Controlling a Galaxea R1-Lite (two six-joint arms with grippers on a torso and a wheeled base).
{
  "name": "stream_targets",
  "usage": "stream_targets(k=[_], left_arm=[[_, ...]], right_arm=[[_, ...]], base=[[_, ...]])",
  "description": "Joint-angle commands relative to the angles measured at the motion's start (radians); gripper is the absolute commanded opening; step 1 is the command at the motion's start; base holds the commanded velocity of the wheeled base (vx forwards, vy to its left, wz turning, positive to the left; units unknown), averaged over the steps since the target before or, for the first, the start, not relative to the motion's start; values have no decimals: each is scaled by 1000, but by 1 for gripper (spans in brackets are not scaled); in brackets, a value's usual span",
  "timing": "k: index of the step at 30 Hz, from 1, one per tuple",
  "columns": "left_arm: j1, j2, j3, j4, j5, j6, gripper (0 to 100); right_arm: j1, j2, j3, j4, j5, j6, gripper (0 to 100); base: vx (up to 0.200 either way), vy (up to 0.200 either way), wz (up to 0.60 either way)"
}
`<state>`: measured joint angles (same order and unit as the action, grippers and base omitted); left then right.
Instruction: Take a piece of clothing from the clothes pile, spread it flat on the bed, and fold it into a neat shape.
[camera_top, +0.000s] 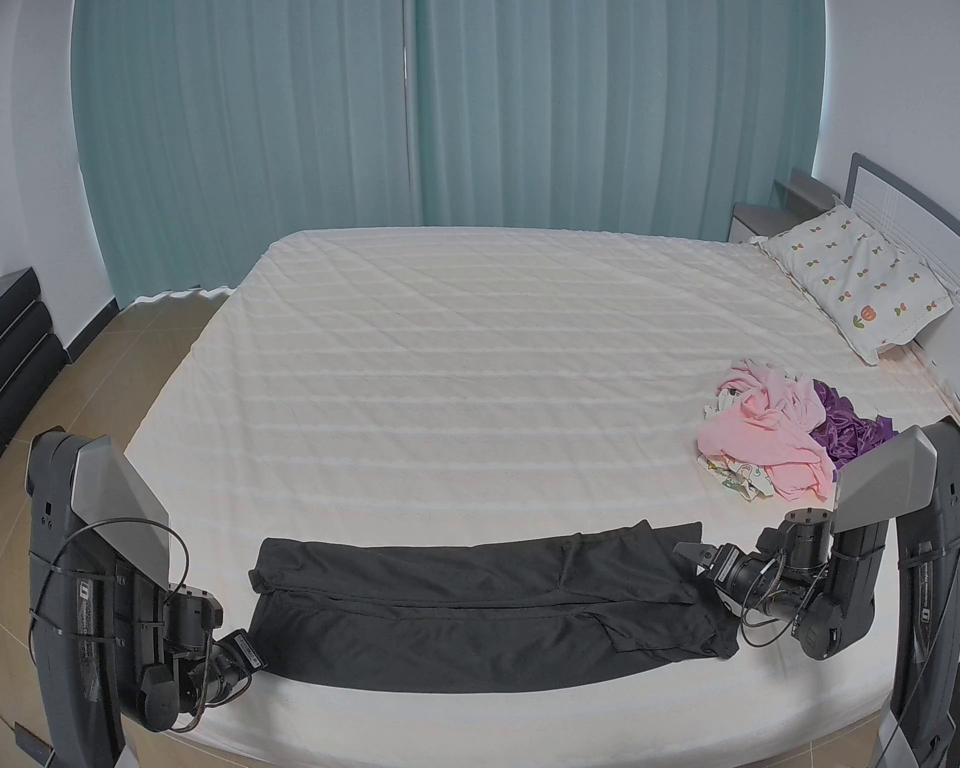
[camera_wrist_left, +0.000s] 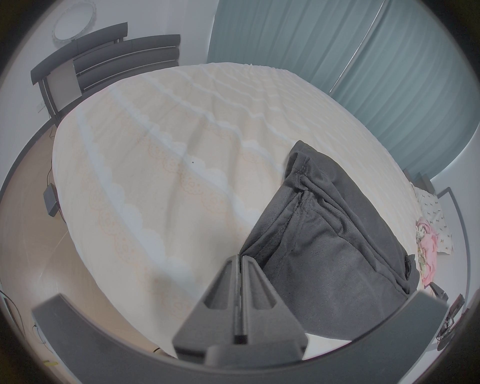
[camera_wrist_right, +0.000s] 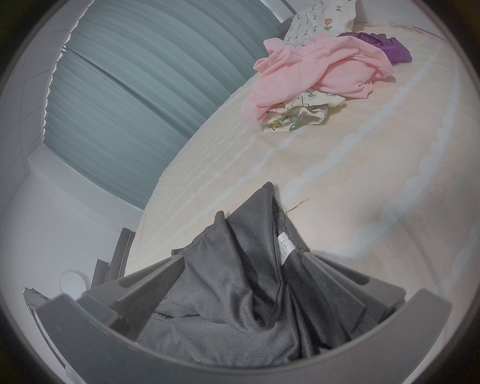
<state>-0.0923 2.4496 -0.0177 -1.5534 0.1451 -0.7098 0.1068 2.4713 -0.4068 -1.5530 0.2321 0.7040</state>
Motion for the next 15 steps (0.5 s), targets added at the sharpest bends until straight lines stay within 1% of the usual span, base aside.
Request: stream_targets(k=[1, 8, 15], left_arm=[[-1, 0, 16, 16, 2, 13, 0], [-3, -20, 18, 76, 8, 19, 0], [-35, -73, 16, 161, 19, 16, 0]], right_arm=[[-2, 2, 0, -12, 1, 0, 100], [-2, 3, 0, -12, 1, 0, 100], [-2, 5, -1, -12, 0, 0, 100]], base=[[0, 0, 0], [0, 0, 0], [0, 0, 0]])
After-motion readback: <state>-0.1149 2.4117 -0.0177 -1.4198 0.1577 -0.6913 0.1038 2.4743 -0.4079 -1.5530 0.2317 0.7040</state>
